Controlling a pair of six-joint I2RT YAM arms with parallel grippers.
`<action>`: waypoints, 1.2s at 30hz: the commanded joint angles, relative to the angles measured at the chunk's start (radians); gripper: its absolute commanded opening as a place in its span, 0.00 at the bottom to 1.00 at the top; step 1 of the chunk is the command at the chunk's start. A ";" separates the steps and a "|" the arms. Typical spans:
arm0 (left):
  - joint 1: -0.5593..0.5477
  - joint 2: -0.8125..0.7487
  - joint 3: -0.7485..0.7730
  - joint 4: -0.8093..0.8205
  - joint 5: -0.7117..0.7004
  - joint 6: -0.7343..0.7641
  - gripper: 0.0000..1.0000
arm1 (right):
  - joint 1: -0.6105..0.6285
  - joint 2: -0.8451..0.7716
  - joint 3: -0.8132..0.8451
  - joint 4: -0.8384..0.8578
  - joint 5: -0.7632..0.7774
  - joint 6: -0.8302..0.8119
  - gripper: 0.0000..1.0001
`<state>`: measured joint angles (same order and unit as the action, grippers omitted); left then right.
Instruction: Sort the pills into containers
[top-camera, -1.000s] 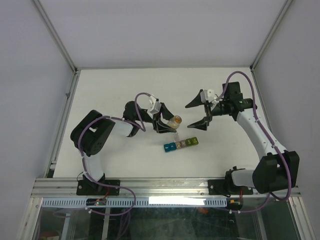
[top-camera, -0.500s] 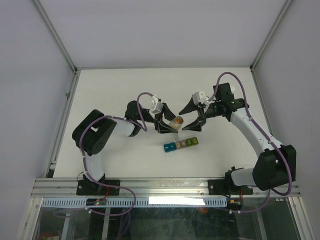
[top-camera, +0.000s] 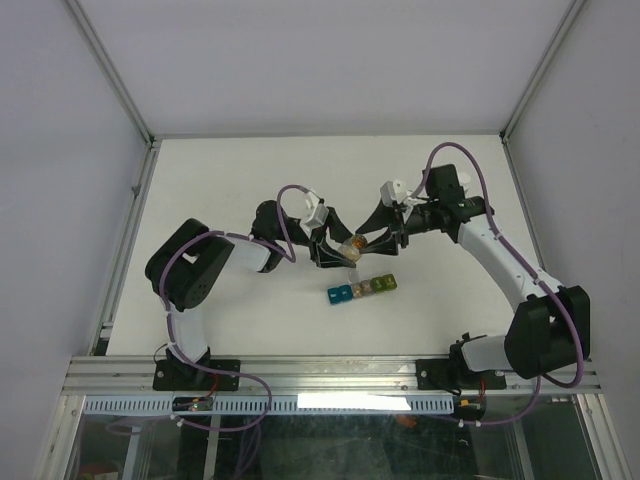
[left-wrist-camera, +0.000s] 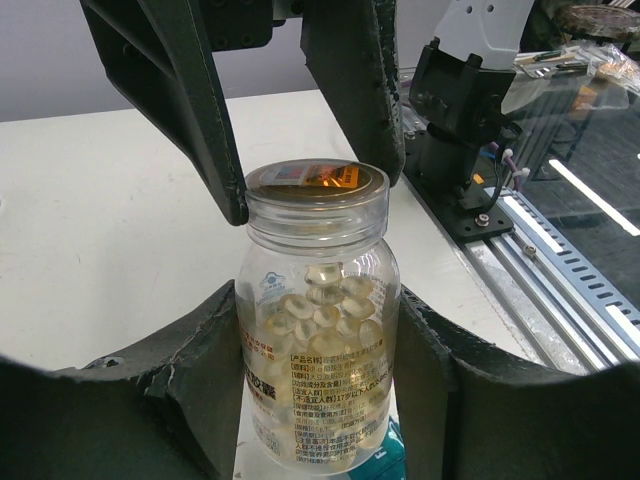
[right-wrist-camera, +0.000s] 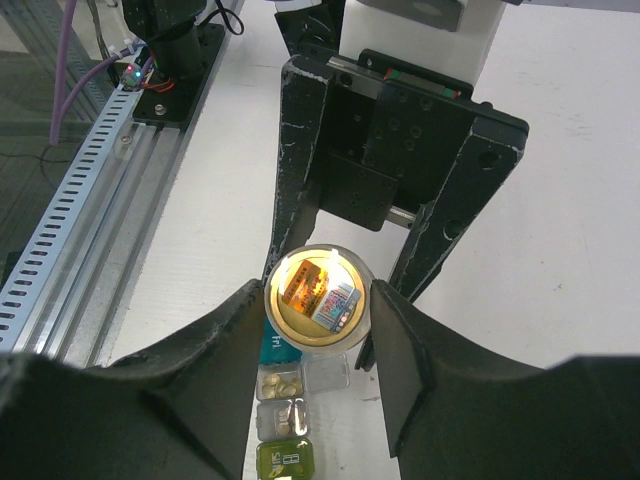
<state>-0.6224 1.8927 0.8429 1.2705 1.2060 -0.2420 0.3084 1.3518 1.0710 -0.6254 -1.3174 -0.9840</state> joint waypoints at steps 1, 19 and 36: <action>-0.006 -0.016 0.023 0.037 -0.001 0.023 0.00 | 0.018 0.005 0.005 0.042 0.005 0.045 0.48; -0.007 -0.049 -0.030 0.107 -0.111 0.040 0.00 | 0.034 0.018 0.014 0.161 0.106 0.266 0.31; -0.134 -0.184 -0.083 -0.193 -1.139 0.362 0.00 | 0.073 0.124 0.091 0.319 0.572 0.728 0.18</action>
<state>-0.7422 1.7603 0.6846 1.0714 0.3393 0.0486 0.3607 1.4723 1.1397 -0.3340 -0.9443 -0.3920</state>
